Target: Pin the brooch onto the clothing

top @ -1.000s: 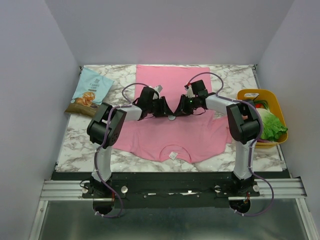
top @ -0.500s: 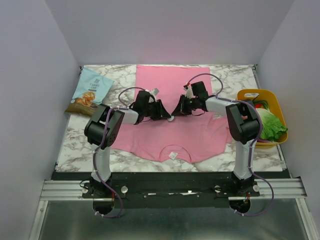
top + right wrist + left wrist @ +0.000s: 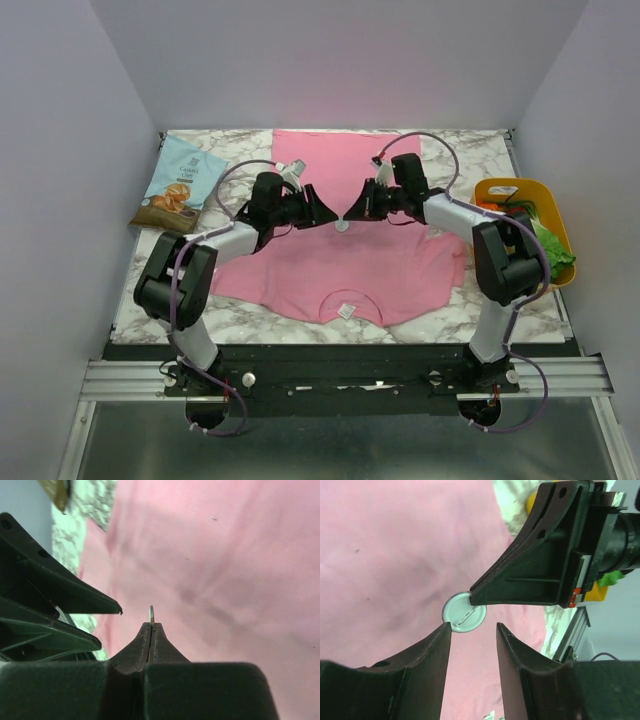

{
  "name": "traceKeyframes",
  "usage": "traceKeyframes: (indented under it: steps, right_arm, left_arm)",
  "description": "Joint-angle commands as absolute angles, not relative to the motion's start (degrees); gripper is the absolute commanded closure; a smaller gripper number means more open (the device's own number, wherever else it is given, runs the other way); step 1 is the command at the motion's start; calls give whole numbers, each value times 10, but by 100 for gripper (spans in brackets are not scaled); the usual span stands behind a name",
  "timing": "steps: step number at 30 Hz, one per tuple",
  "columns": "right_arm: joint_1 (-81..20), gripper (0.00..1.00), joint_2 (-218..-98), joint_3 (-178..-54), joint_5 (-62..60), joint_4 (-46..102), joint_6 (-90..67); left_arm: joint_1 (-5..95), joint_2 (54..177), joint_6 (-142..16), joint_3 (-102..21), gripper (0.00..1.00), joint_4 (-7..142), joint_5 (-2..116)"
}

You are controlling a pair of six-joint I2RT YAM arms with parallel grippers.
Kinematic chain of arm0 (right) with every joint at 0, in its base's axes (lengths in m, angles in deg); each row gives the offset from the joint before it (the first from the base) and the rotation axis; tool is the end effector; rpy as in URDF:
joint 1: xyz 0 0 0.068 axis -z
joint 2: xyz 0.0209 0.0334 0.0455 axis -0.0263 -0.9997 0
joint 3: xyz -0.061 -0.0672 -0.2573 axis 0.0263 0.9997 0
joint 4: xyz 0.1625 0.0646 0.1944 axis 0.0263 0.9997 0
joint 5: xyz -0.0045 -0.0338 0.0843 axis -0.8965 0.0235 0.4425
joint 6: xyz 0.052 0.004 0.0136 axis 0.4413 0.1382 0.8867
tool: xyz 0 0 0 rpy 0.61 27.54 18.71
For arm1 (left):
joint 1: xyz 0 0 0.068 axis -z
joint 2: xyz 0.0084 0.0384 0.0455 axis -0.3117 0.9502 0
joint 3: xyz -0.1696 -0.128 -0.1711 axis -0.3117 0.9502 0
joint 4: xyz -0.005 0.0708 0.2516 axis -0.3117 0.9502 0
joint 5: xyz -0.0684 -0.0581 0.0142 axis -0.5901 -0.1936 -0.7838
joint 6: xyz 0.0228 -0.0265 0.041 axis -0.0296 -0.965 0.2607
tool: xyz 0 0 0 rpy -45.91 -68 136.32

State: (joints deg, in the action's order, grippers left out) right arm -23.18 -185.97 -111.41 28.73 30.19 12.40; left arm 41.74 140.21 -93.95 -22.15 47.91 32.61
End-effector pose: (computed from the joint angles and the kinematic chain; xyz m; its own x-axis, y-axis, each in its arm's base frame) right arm 0.3758 0.1727 0.1930 -0.8901 0.0799 -0.4487 -0.3107 0.6140 0.7256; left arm 0.3347 -0.1669 0.1971 -0.8075 -0.2633 -0.5278 0.3310 0.5383 -0.7750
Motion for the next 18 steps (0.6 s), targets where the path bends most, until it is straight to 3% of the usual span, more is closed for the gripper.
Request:
traceKeyframes:
  steps: [1, 11, 18]
  right_arm:
    - [-232, 99, -1799, -1095, 291, 289, 79]
    - [-232, 99, -1625, -1066, 329, 343, -53]
    - [-233, 96, -1565, -1066, 497, 357, -125]
  left_arm:
    - [411, 1298, -899, -204, 47, 509, 329]
    - [410, 1094, -798, -243, 39, 731, 336]
    - [411, 1007, -791, -224, 36, 745, 223]
